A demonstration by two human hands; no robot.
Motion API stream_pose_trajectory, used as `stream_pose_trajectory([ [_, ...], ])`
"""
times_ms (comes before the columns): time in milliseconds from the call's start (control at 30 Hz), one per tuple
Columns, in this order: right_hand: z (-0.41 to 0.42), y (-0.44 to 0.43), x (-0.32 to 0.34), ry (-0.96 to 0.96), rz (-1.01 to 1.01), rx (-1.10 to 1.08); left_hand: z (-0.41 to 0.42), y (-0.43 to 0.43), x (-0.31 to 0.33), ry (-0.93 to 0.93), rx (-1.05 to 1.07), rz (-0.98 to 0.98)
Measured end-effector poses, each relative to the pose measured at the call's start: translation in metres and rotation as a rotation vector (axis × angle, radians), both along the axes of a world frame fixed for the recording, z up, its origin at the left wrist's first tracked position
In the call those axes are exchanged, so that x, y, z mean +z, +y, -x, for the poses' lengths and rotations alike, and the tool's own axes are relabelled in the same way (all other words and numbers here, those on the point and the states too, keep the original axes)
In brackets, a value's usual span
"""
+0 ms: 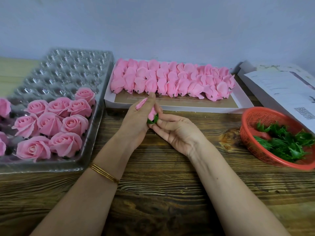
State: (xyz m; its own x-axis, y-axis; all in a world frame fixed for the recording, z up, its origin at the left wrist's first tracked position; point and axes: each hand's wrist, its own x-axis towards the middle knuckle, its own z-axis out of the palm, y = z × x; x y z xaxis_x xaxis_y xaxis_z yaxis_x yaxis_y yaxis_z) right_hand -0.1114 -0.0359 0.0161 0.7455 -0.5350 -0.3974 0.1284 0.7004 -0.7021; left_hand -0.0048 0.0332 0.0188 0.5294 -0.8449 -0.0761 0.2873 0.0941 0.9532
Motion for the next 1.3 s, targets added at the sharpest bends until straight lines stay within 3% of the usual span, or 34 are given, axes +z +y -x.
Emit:
stream_pose_trajectory([
  [400,-0.0019,0.0006,-0.0018,0.008,-0.047,-0.015,0.0005,0.0006,0.004,0.031,0.011,-0.024],
  [1300,-0.0084,0.0086,-0.0091,0.031,0.348,-0.146,-0.0004,-0.0047,-0.001,0.13,0.093,-0.043],
])
